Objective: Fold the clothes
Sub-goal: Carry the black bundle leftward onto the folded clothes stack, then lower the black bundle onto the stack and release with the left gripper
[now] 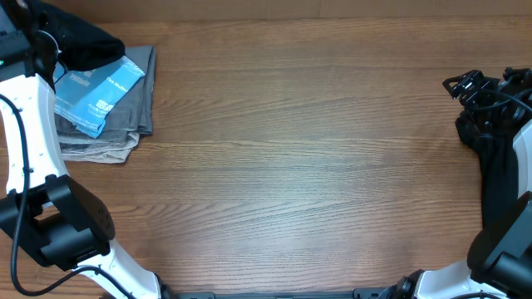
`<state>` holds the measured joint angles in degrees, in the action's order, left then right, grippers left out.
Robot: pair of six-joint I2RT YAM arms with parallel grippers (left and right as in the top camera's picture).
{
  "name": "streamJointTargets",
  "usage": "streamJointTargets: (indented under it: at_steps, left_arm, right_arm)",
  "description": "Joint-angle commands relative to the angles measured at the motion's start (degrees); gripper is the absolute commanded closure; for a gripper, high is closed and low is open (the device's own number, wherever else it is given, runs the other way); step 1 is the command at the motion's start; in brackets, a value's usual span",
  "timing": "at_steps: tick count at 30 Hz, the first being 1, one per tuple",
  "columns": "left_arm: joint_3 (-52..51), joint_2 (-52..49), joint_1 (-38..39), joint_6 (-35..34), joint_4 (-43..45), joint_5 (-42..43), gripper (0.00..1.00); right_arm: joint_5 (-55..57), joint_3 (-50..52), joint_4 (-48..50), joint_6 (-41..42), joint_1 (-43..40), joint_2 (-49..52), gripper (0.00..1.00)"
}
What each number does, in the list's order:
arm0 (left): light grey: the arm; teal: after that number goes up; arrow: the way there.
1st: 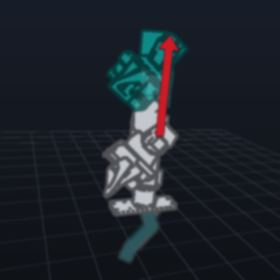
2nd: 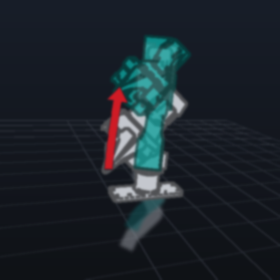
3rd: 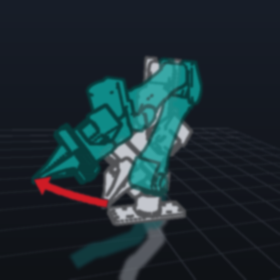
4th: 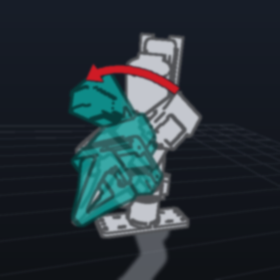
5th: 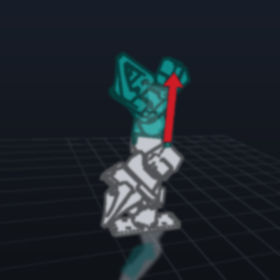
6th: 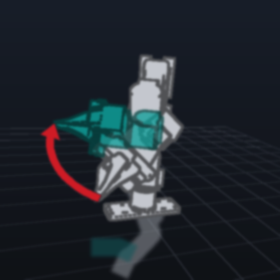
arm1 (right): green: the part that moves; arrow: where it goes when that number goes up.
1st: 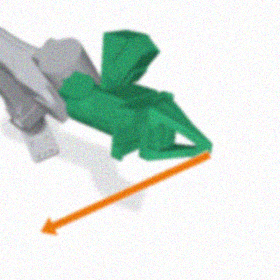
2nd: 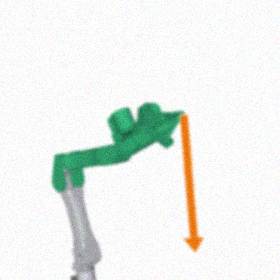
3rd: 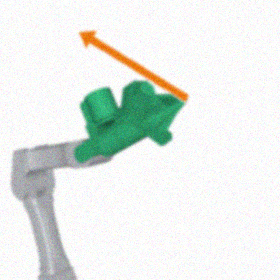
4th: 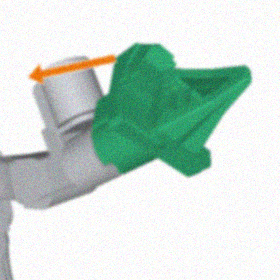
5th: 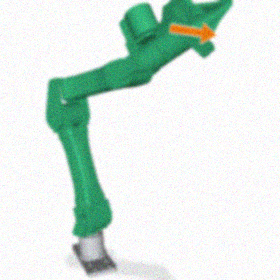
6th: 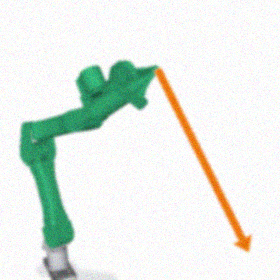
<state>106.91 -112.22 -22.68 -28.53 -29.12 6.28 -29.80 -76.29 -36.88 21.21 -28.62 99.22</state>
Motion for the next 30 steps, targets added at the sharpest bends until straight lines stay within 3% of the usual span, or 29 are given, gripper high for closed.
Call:
streamJointTargets:
  at_steps: [1,13,15,18,22,30]
  left_arm:
    - [0.5,-1.4,-0.7,-0.6,-0.1,0.6,0.96]
    - [0.5,-3.3,-0.9,-0.6,-5.6,-2.3,0.96]
    - [0.5,-3.3,-1.1,-0.6,-7.2,-2.3,0.8]
    - [0.5,-3.1,-1.8,-0.2,-12.0,-2.2,0.39]
    - [0.5,-2.4,-2.9,-0.2,-20.3,-1.3,0.16]
    - [0.5,4.9,-5.3,0.2,-26.5,7.4,0.14]
  right_arm:
    - [-0.3,-0.3,0.3,0.0,0.0,-0.2,0.0]
    - [-0.3,-0.3,0.3,0.0,0.0,-0.2,0.0]
    - [-0.3,-0.3,0.3,0.0,0.0,-0.2,0.0]
    - [-0.3,-0.3,0.3,0.0,0.0,-0.2,0.0]
    - [-0.3,-0.3,0.3,0.0,0.0,-0.2,0.0]
    - [-0.3,-0.3,0.3,0.1,0.0,-0.2,0.0]
